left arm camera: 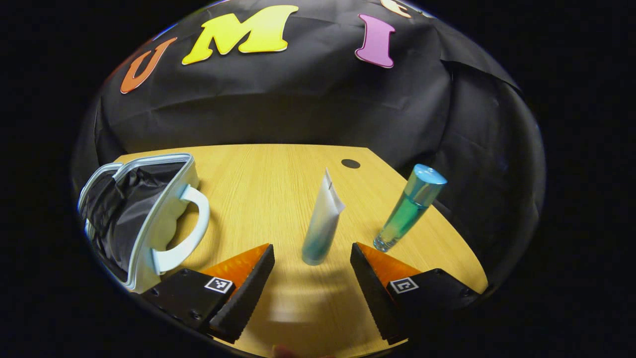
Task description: First open the suitcase, pack the skin care products into it, and then close the suitcase.
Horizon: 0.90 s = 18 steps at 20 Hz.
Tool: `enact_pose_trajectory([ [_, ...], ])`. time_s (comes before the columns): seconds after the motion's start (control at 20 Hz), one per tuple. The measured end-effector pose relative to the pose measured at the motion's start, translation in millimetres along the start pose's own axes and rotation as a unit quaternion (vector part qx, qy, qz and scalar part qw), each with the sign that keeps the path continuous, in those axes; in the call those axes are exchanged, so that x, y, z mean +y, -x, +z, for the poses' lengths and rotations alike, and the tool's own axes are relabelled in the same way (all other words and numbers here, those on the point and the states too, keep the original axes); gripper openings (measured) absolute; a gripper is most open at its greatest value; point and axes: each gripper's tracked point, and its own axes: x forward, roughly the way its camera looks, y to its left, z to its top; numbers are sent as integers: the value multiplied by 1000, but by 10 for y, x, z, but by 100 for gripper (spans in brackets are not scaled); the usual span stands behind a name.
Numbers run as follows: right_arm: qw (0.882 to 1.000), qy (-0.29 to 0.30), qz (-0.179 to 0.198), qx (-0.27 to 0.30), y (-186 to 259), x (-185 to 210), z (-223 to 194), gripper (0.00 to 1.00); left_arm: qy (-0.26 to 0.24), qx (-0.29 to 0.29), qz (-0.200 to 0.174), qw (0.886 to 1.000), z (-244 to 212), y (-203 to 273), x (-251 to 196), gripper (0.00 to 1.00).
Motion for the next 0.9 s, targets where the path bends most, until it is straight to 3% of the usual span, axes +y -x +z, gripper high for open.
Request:
enact_pose_trajectory([
  [0.2,1000,-5,-17,9,26,-126,-91,80,-3,0,-8,1000,38,-187,-29,98],
  [0.25,1000,-6,-18,10,29,-131,-101,80,-7,3,-6,1000,39,-215,-22,85],
  [0.35,1000,-9,-20,11,33,-137,-116,80,-12,11,-9,1000,-7,-245,-25,70],
  [0.4,1000,-8,-19,11,33,-129,-119,80,-12,16,-11,1000,-37,-264,-31,72],
  [0.6,1000,-5,-17,7,9,-113,-110,80,-23,33,-14,999,-79,-282,-46,43],
  [0.65,1000,-6,-15,6,9,-104,-112,80,-28,39,-14,999,-80,-250,-48,49],
  [0.7,1000,-9,-10,5,0,-73,-120,80,-31,39,-14,999,-49,-203,-41,41],
  [0.75,1000,-13,-2,5,-21,-27,-152,80,-33,33,-16,999,8,-123,-40,47],
  [0.8,1000,-15,8,8,-55,40,-202,80,-32,25,-18,999,90,-8,-47,39],
  [0.85,1000,-17,19,14,-89,118,-276,80,-30,16,-21,999,179,106,-58,46],
  [0.9,999,-19,35,18,-140,220,-355,80,-31,9,-24,999,265,246,-54,37],
])
